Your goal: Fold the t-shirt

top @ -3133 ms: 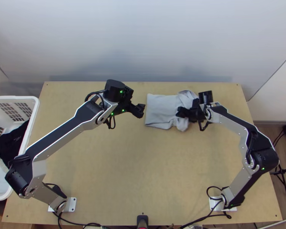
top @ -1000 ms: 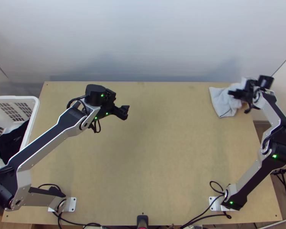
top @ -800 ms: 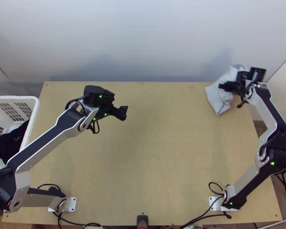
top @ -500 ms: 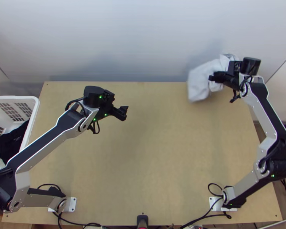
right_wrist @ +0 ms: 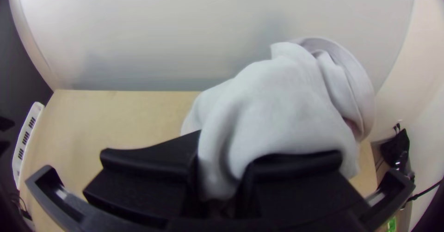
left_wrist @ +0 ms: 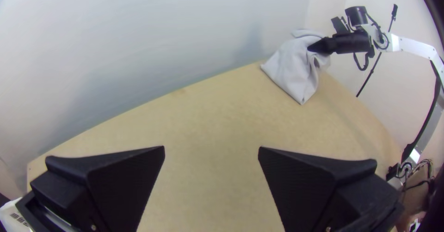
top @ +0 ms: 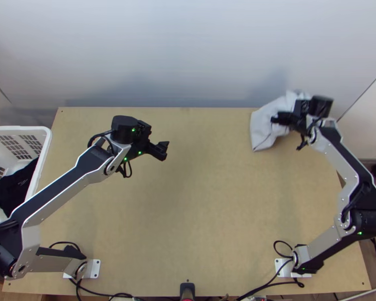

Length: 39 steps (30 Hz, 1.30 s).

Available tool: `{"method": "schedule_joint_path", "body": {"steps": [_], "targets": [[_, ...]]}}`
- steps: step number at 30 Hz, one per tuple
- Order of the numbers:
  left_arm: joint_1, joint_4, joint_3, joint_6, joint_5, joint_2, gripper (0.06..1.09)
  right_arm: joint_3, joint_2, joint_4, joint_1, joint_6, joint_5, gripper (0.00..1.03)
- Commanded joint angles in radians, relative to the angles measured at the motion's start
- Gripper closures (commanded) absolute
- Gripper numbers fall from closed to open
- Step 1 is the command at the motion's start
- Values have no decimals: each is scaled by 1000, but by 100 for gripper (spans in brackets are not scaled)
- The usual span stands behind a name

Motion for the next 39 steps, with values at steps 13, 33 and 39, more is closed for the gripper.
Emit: {"method": "schedule_joint_path", "body": {"steps": [13,33,39], "targets": [[1,22,-15,1,0,3,10,-190,141,298,-84,-291,7,99],[-9,37,29,7,0,69,10,-68,353,422,-330,-558,41,99],[4,34,29,15,0,68,10,-33,405,422,-366,-563,65,99]]}}
